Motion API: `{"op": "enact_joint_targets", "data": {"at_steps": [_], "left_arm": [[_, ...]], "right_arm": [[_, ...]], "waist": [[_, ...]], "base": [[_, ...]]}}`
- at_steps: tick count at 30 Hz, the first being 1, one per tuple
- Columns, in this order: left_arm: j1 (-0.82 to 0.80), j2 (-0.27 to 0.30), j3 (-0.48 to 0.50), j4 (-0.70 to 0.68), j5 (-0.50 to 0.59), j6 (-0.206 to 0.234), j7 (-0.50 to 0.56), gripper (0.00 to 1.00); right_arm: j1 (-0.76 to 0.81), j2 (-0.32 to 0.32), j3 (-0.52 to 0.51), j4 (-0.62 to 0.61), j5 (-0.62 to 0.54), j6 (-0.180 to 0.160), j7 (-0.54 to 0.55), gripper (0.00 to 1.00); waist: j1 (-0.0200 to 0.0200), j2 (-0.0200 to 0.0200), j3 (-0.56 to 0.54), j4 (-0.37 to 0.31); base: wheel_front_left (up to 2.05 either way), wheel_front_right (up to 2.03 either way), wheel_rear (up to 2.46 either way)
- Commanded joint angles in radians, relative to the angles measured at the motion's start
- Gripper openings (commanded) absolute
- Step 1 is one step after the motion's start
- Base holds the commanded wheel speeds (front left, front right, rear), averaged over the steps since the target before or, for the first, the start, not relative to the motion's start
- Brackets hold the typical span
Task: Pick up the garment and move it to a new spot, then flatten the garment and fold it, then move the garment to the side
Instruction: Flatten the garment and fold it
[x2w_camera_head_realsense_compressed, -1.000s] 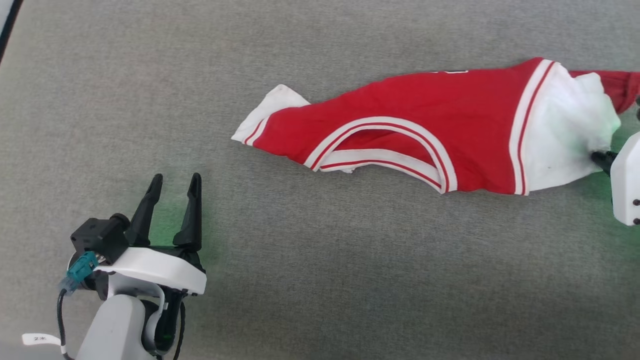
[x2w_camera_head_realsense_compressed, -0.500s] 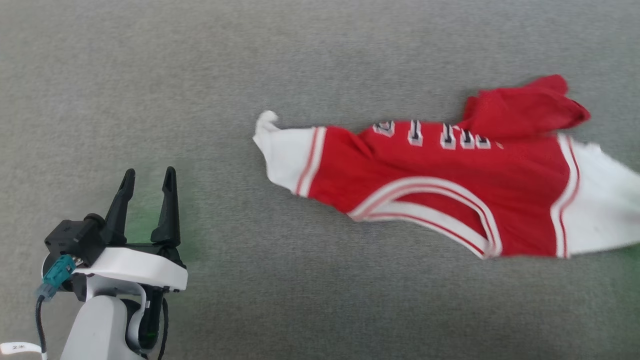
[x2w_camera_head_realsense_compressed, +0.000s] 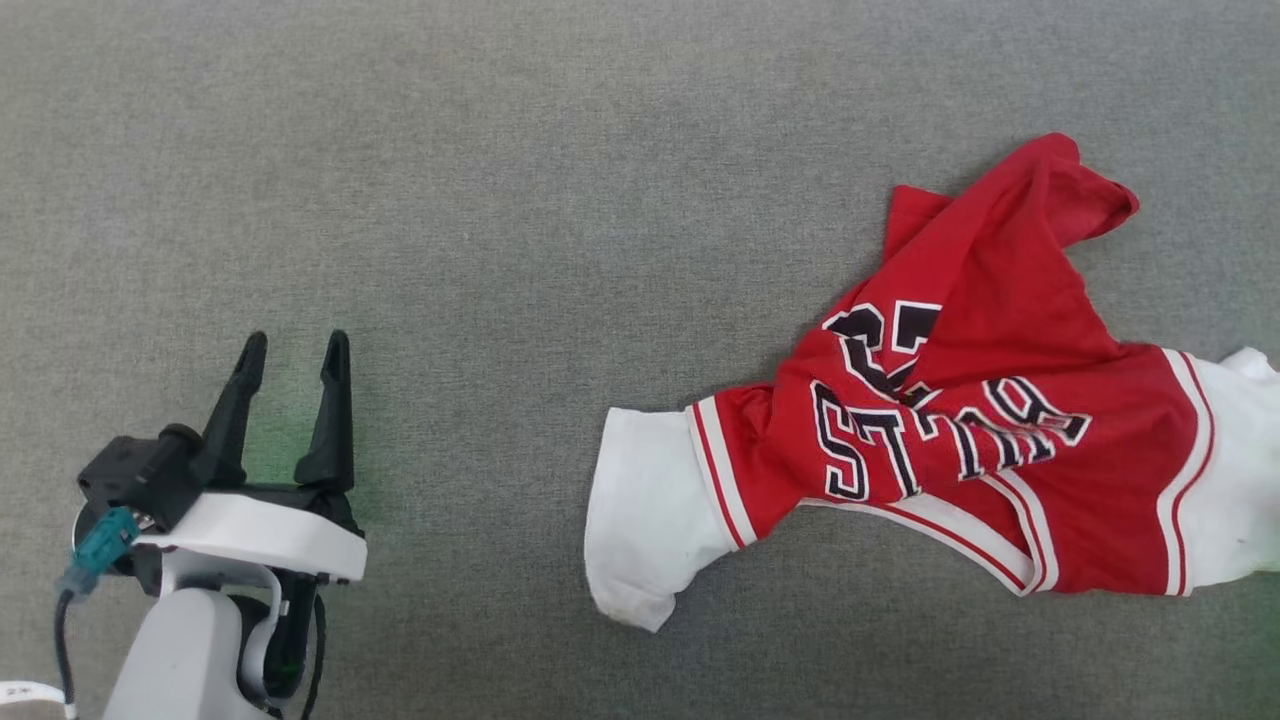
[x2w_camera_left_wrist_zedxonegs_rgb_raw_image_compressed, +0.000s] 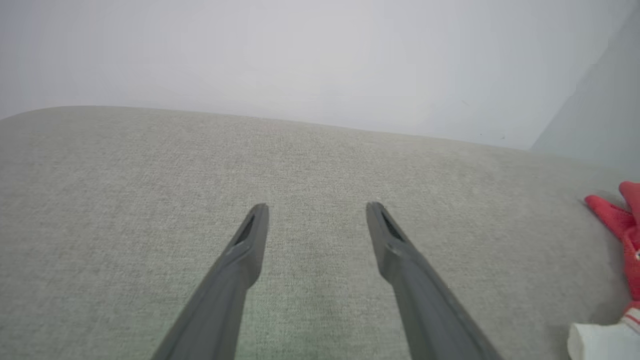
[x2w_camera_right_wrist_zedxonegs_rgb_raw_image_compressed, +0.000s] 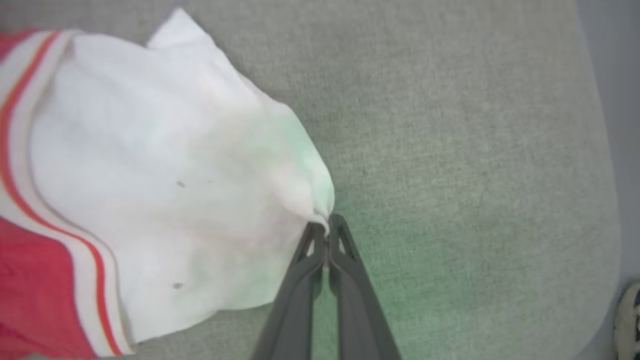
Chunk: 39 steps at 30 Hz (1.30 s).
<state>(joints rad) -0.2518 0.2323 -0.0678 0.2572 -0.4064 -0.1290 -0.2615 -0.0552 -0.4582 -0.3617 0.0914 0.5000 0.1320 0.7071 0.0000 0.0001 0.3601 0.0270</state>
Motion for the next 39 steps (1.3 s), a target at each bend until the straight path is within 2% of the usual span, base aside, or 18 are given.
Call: {"op": "enact_joint_targets", "data": {"at_steps": [1,2,6,9,14,19,24,33,34,35,36,39], "left_arm": [[-0.015,0.016,-0.009,-0.012,-0.013,-0.002,-0.005,1.0],[-0.023,0.027,-0.016,-0.022,-0.026,-0.002,-0.005,1.0],[-0.068,0.118,-0.101,-0.06,-0.086,-0.002,0.015,1.0],[-0.113,0.219,-0.222,-0.119,-0.174,-0.002,0.12,1.0],[-0.213,0.41,-0.469,-0.256,-0.41,0.0,0.41,1.0],[-0.341,0.521,-0.666,-0.3,-0.617,-0.001,0.688,1.0],[-0.441,0.549,-0.775,-0.244,-0.691,-0.001,0.805,1.0],[-0.495,0.532,-0.893,-0.176,-0.782,-0.001,0.805,1.0],[-0.498,0.529,-0.905,-0.172,-0.793,-0.001,0.799,0.89],[-0.503,0.528,-0.914,-0.164,-0.805,-0.001,0.791,0.37],[-0.51,0.531,-0.924,-0.157,-0.814,-0.001,0.785,0.0],[-0.545,0.55,-0.932,-0.132,-0.811,0.0,0.743,0.0]], "right_arm": [[-0.011,0.005,-0.005,-0.005,-0.01,-0.002,-0.019,0.43],[-0.015,0.009,-0.005,-0.007,-0.014,-0.002,-0.036,1.0],[-0.026,0.03,-0.028,-0.033,-0.019,-0.002,-0.105,1.0],[-0.036,0.038,-0.067,-0.075,-0.029,-0.002,-0.161,1.0],[-0.054,0.066,-0.114,-0.156,-0.06,-0.002,-0.227,1.0],[-0.08,0.108,-0.063,-0.19,-0.08,-0.002,-0.246,1.0],[-0.099,0.131,-0.004,-0.177,-0.089,-0.002,-0.262,1.0],[-0.116,0.143,0.021,-0.142,-0.087,-0.002,-0.295,1.0],[-0.117,0.144,0.023,-0.138,-0.087,-0.002,-0.297,1.0],[-0.117,0.145,0.023,-0.135,-0.088,-0.002,-0.3,1.0],[-0.117,0.146,0.022,-0.135,-0.089,-0.002,-0.301,1.0],[-0.128,0.152,0.02,-0.134,-0.09,-0.002,-0.305,1.0]], "waist": [[0.0,-0.0001,-0.001,-0.002],[0.0,-0.0001,-0.003,-0.004],[0.0,-0.0001,-0.01,-0.011],[0.0,-0.0001,-0.013,-0.025],[0.0,-0.0001,-0.007,-0.056],[0.0,-0.0001,0.012,-0.094],[0.0,-0.0001,0.033,-0.136],[0.0,-0.0001,0.06,-0.172],[0.0,-0.0001,0.062,-0.174],[0.0,-0.0001,0.063,-0.174],[0.0,-0.0001,0.065,-0.174],[0.0,-0.0001,0.07,-0.172]], "base": [[0.0,0.0,0.0],[0.0,0.0,0.0],[0.0,0.0,0.0],[0.0,0.0,0.0],[0.0,0.0,0.0],[0.0,0.0,0.0],[0.0,0.0,0.0],[0.0,0.0,0.0],[0.0,0.0,0.0],[0.0,0.0,0.0],[0.0,0.0,0.0],[0.0,0.0,0.0]]}}
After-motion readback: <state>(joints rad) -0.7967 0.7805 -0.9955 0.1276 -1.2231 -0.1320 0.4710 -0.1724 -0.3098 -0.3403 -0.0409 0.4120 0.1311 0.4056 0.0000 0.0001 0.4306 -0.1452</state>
